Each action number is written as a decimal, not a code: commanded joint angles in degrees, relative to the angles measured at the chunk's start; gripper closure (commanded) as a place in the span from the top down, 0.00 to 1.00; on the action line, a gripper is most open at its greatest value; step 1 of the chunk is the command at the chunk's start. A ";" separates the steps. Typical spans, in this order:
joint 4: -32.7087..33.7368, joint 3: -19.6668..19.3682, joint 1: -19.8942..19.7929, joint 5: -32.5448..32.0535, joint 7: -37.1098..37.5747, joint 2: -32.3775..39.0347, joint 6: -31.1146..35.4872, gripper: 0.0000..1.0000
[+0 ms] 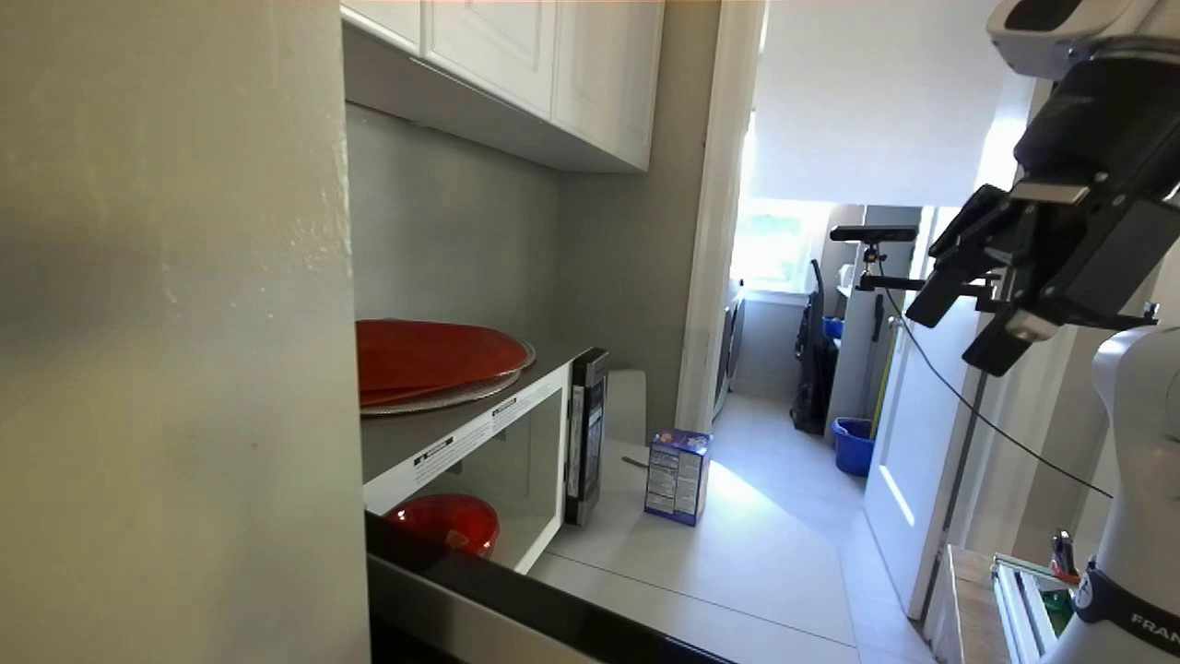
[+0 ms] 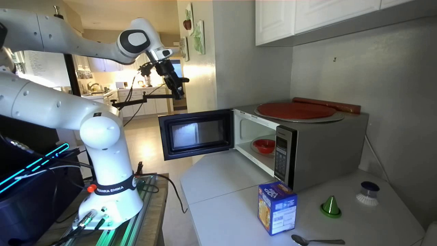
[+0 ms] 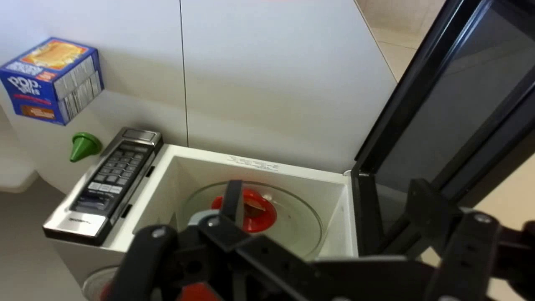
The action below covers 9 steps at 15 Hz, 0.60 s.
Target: Close the door of the microwave
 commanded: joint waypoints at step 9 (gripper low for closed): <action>12.86 -2.31 8.68 -4.42 -21.46 15.95 2.39 1.00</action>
